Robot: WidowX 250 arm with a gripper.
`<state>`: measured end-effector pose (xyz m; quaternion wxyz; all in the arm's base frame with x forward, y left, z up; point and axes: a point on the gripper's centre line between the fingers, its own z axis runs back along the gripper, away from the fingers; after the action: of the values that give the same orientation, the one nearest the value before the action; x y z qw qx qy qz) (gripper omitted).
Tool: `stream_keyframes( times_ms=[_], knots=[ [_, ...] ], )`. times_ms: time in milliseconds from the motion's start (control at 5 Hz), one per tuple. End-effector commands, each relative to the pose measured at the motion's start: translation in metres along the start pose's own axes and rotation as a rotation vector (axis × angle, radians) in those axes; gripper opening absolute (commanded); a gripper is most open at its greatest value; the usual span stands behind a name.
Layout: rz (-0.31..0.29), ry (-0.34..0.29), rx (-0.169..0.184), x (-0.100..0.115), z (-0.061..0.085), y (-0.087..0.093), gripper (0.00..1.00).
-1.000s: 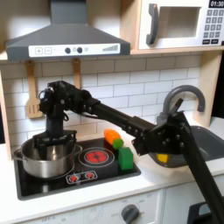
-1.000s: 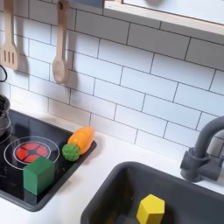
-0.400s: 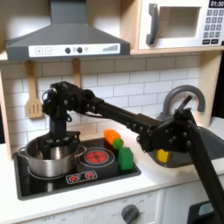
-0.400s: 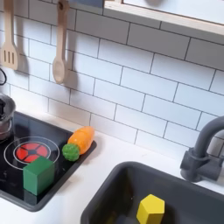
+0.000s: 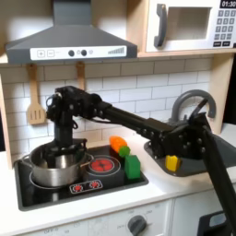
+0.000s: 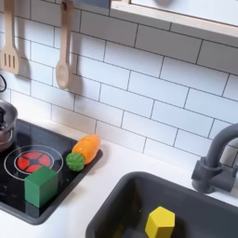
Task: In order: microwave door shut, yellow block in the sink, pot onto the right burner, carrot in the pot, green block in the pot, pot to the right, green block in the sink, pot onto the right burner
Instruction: 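Slide the pot onto the right burner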
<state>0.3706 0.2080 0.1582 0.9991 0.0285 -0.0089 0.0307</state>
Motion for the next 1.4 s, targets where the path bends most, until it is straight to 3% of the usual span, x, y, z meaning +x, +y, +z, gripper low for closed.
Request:
stream_keyframes(
  times_ms=[0, 1200],
  knots=[
    [-0.013, 0.004, 0.002, -0.003, 0.003, -0.013, 1.0],
    [-0.065, 0.019, -0.008, -0.016, 0.006, -0.063, 1.0]
  ],
)
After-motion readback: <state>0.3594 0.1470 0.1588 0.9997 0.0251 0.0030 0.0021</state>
